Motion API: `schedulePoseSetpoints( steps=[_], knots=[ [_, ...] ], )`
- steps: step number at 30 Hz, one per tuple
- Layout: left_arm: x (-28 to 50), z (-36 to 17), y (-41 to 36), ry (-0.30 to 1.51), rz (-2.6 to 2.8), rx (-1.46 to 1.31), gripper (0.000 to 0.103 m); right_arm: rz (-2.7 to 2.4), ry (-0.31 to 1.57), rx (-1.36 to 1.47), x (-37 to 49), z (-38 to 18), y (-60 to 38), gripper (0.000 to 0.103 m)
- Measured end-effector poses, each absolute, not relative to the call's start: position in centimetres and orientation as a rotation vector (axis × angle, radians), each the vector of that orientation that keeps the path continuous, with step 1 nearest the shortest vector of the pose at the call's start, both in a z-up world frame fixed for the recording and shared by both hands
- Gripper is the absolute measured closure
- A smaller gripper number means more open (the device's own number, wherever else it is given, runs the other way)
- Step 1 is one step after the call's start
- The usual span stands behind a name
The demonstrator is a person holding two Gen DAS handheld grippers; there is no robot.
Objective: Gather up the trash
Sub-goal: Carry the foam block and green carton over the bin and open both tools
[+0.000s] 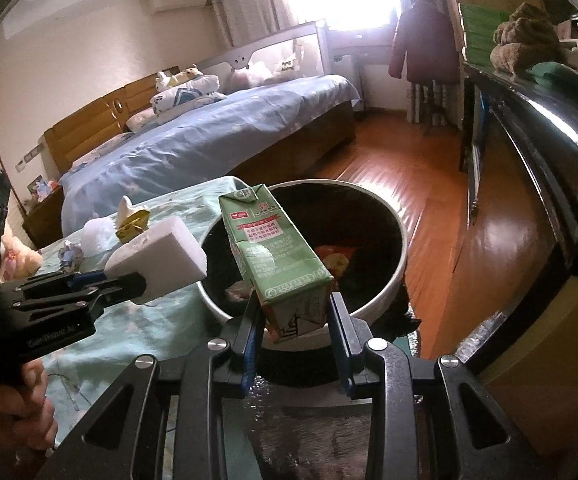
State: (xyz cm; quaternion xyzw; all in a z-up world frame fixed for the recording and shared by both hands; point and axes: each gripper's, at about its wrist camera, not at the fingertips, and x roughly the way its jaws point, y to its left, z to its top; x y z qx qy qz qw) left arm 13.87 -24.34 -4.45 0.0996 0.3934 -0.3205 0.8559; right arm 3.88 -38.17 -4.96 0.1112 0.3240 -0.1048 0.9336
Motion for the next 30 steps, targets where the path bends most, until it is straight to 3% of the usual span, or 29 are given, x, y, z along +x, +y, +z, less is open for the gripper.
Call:
schedulePoseSetpoints(
  steps=[30],
  knots=[
    [16.6, -4.7, -29.7, 0.846, -0.679, 0.241, 0.074, -0.297, 0.718, 0.22, 6.6, -5.4, -40.9, 0.071]
  ],
)
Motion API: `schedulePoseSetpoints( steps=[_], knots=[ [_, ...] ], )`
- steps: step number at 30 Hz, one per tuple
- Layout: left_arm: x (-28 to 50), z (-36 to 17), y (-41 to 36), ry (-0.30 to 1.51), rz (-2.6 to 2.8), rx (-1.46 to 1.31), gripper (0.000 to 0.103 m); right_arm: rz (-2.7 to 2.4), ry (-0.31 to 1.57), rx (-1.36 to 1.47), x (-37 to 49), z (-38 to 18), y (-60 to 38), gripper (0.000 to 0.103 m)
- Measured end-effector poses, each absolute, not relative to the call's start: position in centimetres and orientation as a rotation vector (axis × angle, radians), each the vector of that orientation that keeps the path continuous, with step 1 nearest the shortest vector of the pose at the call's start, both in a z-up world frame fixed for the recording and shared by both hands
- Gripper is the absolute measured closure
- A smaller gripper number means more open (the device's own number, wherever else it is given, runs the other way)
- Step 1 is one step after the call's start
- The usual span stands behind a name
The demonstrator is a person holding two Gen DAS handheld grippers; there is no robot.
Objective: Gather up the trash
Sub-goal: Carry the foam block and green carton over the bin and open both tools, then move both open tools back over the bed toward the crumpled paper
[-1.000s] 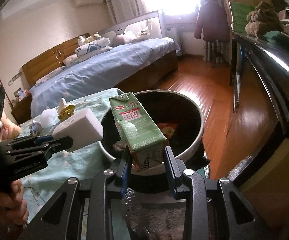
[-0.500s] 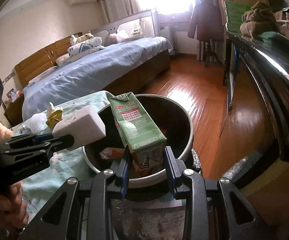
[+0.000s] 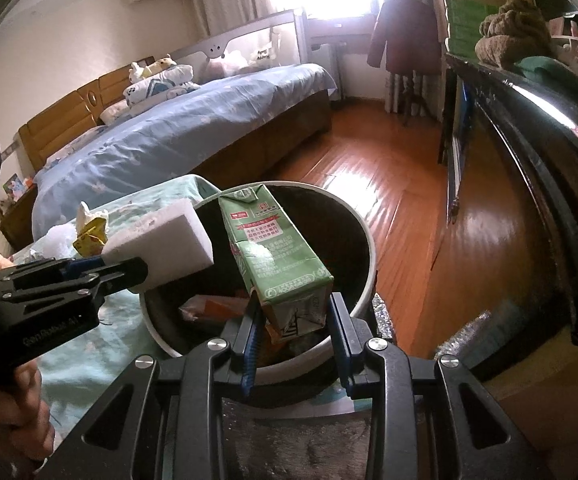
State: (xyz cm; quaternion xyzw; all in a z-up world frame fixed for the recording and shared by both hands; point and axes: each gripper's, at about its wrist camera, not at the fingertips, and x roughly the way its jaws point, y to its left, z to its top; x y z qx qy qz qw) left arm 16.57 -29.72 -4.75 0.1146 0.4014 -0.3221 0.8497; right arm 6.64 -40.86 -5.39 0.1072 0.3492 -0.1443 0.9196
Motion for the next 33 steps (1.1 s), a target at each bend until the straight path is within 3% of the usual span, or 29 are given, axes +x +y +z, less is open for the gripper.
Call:
schedulePoseSetpoints(
  steps=[7, 13, 17, 19, 21, 28, 33],
  knots=[
    [17.0, -4.8, -30.2, 0.851, -0.678, 0.249, 0.073, -0.297, 0.728, 0.214, 7.2, -5.6, -41.2, 0.071],
    [17.4, -5.0, -30.5, 0.87, -0.685, 0.228, 0.064, -0.284, 0.728, 0.245, 7.4, -5.7, -42.0, 0.07],
    [17.3, -5.3, -30.1, 0.876, -0.681, 0.209, 0.035, -0.279, 0.725, 0.262, 7.3, -5.7, -42.3, 0.068],
    [17.1, -5.3, -29.5, 0.881, -0.683, 0.187, 0.03, -0.28, 0.719, 0.265, 7.2, -5.5, -42.4, 0.059],
    [17.2, -5.6, -28.6, 0.898, -0.659, 0.165, 0.019, -0.275, 0.711, 0.272, 7.0, -5.4, -42.3, 0.054],
    [16.7, -6.0, -24.1, 0.906, -0.607, 0.059, 0.018, -0.234, 0.67, 0.292, 6.1, -4.7, -41.3, 0.026],
    [15.6, -6.0, -21.0, 0.868, -0.582, 0.047, 0.015, -0.205, 0.638, 0.312, 5.7, -4.1, -40.2, 0.015]
  ],
)
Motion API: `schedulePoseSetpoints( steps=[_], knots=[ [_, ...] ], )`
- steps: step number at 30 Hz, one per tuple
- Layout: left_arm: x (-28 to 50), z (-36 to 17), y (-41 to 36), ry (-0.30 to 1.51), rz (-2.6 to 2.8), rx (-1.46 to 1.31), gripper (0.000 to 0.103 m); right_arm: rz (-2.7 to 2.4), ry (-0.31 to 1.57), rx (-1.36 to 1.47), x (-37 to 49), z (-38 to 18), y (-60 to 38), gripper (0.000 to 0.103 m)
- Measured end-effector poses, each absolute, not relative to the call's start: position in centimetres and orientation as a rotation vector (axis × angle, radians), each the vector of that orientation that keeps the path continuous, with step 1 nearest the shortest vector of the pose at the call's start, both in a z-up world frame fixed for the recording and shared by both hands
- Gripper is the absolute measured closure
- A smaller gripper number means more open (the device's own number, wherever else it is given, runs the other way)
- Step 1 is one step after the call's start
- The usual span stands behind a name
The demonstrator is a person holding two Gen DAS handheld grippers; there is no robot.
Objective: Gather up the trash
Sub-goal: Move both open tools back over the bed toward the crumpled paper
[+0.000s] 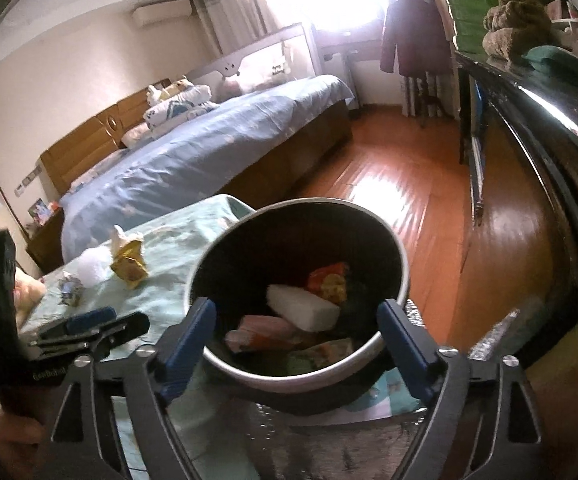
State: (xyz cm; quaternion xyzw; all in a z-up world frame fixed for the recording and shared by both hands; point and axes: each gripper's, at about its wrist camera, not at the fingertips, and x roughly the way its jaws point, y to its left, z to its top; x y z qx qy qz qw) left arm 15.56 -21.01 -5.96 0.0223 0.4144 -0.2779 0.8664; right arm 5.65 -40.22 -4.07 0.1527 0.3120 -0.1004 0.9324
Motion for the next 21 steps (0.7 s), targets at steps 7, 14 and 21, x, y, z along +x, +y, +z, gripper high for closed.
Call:
schedulePoseSetpoints(
  steps=[7, 14, 21],
  knots=[
    [14.2, -5.8, -16.6, 0.82, -0.493, 0.047, 0.006, -0.16, 0.62, 0.314, 5.6, -3.7, -38.4, 0.014],
    [13.4, -5.5, -11.6, 0.768, -0.365, 0.031, 0.006, -0.114, 0.64, 0.302, 6.2, -4.1, -35.1, 0.012],
    [13.7, -6.3, -6.9, 0.775, -0.219, 0.012, 0.006, -0.019, 0.659, 0.252, 7.6, -4.6, -30.7, 0.011]
  ],
)
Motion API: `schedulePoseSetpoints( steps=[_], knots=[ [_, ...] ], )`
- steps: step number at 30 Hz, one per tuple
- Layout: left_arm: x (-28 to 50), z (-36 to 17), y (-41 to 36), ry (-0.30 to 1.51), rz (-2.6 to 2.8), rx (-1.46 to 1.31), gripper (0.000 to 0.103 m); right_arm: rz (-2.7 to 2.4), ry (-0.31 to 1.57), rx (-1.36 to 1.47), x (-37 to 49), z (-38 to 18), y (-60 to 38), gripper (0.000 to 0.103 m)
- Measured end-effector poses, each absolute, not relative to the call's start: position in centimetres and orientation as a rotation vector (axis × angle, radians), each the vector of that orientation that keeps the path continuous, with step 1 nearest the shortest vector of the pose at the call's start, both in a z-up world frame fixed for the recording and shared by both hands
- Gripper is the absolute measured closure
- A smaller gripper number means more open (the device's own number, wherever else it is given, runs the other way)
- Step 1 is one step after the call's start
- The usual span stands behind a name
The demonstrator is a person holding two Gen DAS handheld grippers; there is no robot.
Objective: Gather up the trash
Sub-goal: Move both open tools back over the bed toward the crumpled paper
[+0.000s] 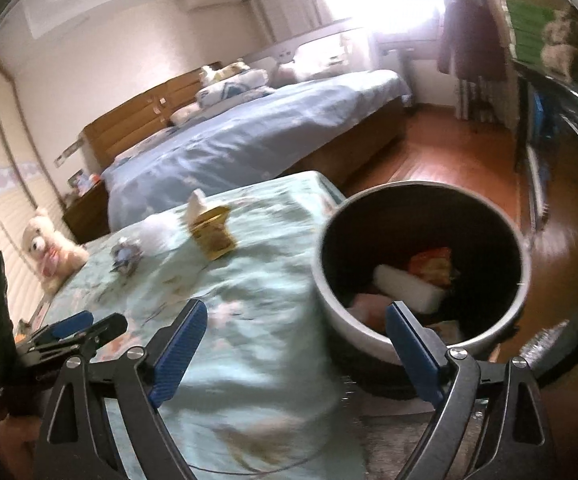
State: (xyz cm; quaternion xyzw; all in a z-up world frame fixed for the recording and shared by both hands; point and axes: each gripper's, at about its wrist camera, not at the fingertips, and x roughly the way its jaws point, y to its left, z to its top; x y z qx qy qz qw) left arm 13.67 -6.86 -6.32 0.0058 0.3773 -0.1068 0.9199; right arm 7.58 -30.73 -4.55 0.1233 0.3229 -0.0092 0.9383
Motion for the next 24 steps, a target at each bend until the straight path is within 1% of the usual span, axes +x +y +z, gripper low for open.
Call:
schedulePoseSetpoints(
  steps=[9, 13, 16, 18, 24],
  knots=[
    [12.6, -6.6, -2.7, 0.653, -0.074, 0.035, 0.006, 0.1, 0.697, 0.193, 10.0, -6.2, -25.6, 0.011],
    [13.3, -7.3, -2.4, 0.738, -0.097, 0.108, 0.006, 0.136, 0.709, 0.187, 10.7, -6.9, -24.1, 0.011],
    [13.1, -7.3, -1.8, 0.712, -0.094, 0.111, 0.005, 0.168, 0.709, 0.153, 11.1, -6.8, -22.8, 0.011],
    [13.3, -7.2, -1.4, 0.71, -0.081, 0.096, 0.001, 0.182, 0.714, 0.132, 11.5, -6.8, -22.0, 0.011],
    [15.2, -7.2, 0.3, 0.737, -0.057, 0.023, 0.0, 0.169, 0.772, 0.122, 13.9, -7.4, -21.0, 0.011]
  ],
)
